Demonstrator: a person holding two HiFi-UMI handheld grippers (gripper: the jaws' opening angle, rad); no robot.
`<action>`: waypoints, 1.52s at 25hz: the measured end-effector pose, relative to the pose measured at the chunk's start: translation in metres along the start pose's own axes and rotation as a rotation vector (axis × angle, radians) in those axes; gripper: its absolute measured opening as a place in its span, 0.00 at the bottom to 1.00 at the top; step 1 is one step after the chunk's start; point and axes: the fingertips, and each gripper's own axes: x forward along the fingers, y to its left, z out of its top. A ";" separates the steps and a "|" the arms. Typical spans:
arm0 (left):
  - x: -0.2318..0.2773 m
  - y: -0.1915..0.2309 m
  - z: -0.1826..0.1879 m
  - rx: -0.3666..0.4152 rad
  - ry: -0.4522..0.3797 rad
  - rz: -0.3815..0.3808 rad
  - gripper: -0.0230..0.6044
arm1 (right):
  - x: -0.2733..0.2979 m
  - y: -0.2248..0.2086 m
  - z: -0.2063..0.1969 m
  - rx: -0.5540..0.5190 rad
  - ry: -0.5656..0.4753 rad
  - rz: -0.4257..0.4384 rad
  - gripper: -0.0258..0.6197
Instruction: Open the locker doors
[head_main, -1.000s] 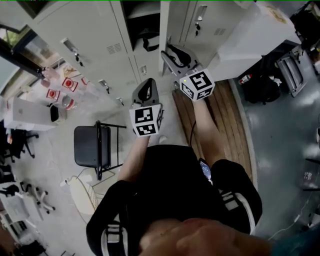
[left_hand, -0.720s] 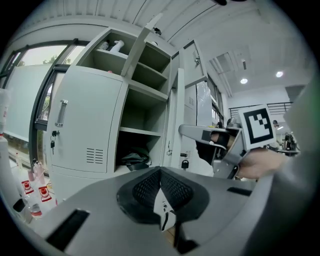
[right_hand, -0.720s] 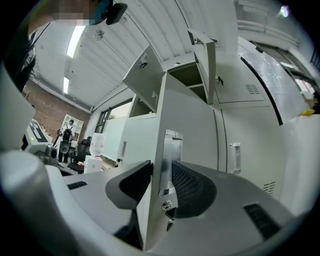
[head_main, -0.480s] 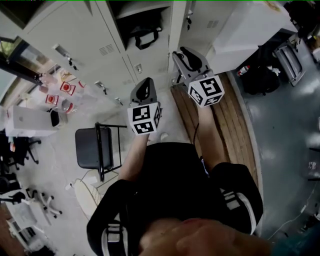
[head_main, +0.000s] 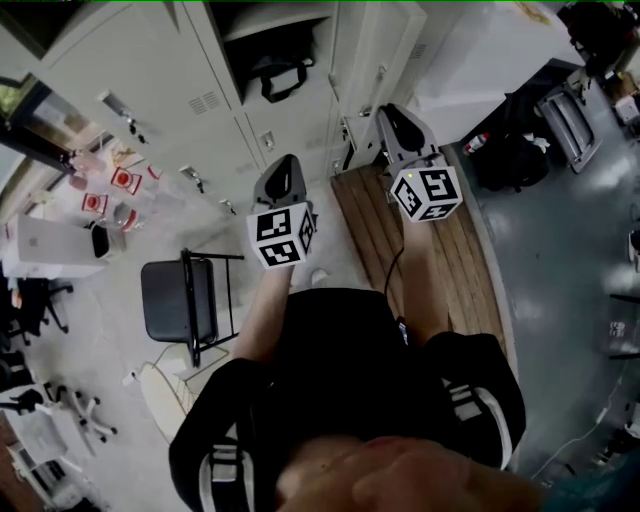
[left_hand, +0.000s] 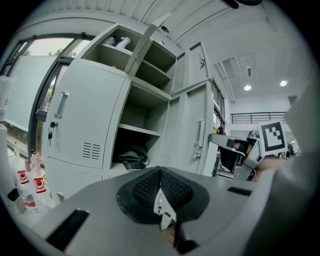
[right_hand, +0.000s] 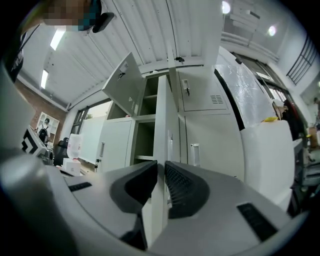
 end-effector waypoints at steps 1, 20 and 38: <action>0.000 0.001 0.001 -0.003 -0.003 0.004 0.05 | -0.001 -0.004 0.000 -0.003 0.002 -0.014 0.14; -0.014 0.034 0.022 -0.034 -0.065 0.121 0.05 | -0.030 0.006 0.022 -0.069 0.023 -0.027 0.13; -0.071 0.077 0.030 0.009 -0.093 0.256 0.05 | -0.002 0.158 -0.038 0.021 0.141 0.357 0.08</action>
